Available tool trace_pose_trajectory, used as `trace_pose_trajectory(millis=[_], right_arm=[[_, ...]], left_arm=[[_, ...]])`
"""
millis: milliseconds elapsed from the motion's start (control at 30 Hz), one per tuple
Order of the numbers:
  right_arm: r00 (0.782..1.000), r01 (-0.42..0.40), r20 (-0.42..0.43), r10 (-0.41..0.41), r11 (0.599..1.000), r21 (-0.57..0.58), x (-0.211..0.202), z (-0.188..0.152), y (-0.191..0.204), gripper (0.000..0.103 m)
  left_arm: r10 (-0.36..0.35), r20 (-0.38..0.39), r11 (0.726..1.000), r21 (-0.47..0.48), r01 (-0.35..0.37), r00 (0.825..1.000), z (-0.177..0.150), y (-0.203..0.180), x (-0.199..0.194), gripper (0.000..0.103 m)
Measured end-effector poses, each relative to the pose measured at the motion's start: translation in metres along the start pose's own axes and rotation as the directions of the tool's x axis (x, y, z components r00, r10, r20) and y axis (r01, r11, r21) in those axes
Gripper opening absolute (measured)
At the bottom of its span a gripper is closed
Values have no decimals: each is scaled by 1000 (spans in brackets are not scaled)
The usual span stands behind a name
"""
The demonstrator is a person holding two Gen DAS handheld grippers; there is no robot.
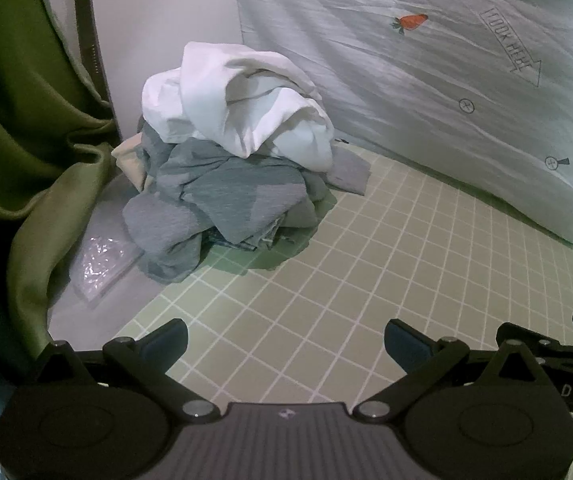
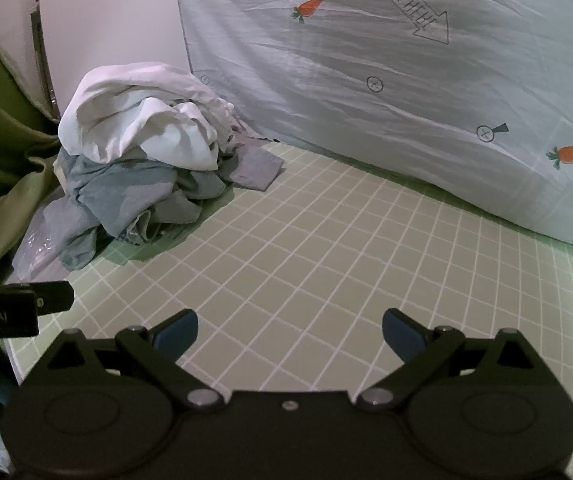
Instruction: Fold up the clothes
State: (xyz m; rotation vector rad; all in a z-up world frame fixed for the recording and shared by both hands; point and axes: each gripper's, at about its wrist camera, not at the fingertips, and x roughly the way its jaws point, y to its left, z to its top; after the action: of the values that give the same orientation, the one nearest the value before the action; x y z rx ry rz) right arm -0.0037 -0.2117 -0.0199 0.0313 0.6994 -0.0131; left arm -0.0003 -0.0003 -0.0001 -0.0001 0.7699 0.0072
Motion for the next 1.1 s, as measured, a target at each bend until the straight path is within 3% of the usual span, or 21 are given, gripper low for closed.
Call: trace_pose_trajectory(millis=[1100], right_arm=[[1000,-8,-7,8,1000,8,-3,-4,0,98]], left_arm=[[3,-8,1000,3,-3,1000,0,0,-1,103]])
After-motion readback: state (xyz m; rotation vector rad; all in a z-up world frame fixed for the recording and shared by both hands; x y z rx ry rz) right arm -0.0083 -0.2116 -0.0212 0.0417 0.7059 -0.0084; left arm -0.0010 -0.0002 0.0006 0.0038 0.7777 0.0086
